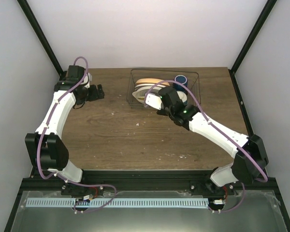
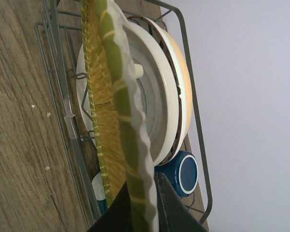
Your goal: Load the mixed dishes into the dish rack
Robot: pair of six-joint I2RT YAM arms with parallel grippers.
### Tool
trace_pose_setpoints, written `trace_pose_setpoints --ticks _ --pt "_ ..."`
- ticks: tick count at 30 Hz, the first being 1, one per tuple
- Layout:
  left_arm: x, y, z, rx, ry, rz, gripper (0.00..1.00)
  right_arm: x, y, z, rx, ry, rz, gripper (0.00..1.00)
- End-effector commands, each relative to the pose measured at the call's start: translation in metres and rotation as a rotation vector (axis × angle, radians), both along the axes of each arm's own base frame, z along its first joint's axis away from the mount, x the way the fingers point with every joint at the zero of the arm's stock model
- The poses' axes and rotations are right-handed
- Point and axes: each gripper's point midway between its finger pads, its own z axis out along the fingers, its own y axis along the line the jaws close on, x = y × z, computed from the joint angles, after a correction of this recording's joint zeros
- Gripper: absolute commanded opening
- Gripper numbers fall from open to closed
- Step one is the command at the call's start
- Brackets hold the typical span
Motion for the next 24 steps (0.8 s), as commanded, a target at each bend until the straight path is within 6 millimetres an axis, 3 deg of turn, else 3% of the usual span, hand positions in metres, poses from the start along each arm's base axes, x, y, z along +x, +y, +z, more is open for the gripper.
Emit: trace_pose_setpoints --ticks 1,13,24 --pt "0.002 0.001 0.003 -0.009 -0.019 -0.002 1.0 0.011 0.006 0.019 0.002 -0.12 0.009 0.01" --pt "0.005 0.003 -0.002 -0.014 -0.004 -0.002 1.0 0.022 0.013 0.015 -0.044 -0.172 0.031 0.01" --pt "0.009 0.005 -0.006 -0.017 0.005 -0.001 1.0 0.022 0.023 -0.012 -0.044 -0.09 0.061 0.01"
